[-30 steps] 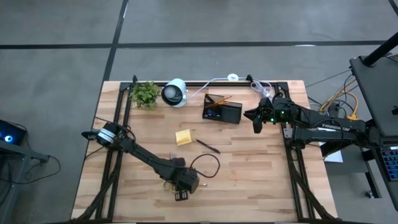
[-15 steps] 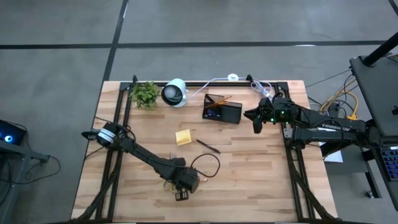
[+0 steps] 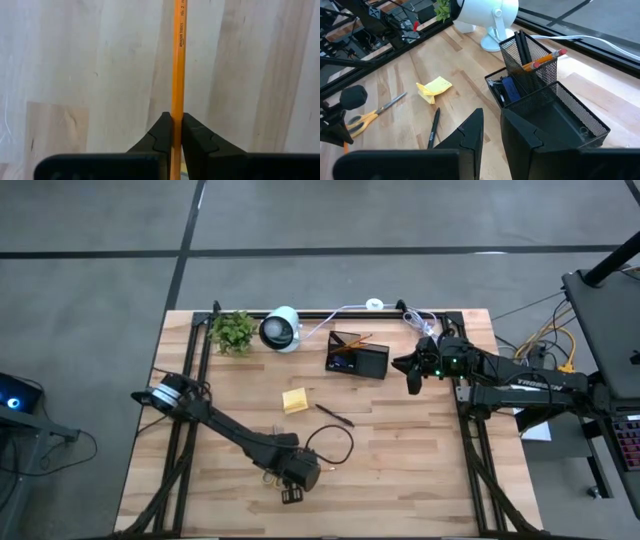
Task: Pick and place office supplies into organizer
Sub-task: Put the pencil into the desk organizer
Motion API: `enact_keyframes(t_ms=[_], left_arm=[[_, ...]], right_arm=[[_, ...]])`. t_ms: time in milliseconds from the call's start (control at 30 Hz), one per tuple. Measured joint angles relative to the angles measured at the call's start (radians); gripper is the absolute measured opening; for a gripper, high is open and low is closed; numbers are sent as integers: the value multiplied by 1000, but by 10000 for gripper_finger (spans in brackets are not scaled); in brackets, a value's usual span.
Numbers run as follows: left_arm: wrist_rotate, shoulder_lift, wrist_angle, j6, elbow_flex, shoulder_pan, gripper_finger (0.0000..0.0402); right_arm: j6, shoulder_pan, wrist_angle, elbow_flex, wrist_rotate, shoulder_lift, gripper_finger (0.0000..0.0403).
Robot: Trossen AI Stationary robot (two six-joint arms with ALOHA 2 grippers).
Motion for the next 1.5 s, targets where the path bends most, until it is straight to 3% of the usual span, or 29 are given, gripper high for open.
enact_keyframes(t_ms=[867, 1133, 1500], left_arm=[[-133, -100, 52, 64, -1, 68, 7], [-169, -140, 76, 87, -2, 135, 7], [-189, -172, 250, 77, -2, 265, 7]], right_arm=[[-11, 0, -1, 0, 0, 0, 57], [-9, 0, 0, 0, 0, 0, 57], [-15, 0, 0, 0, 0, 4, 57]])
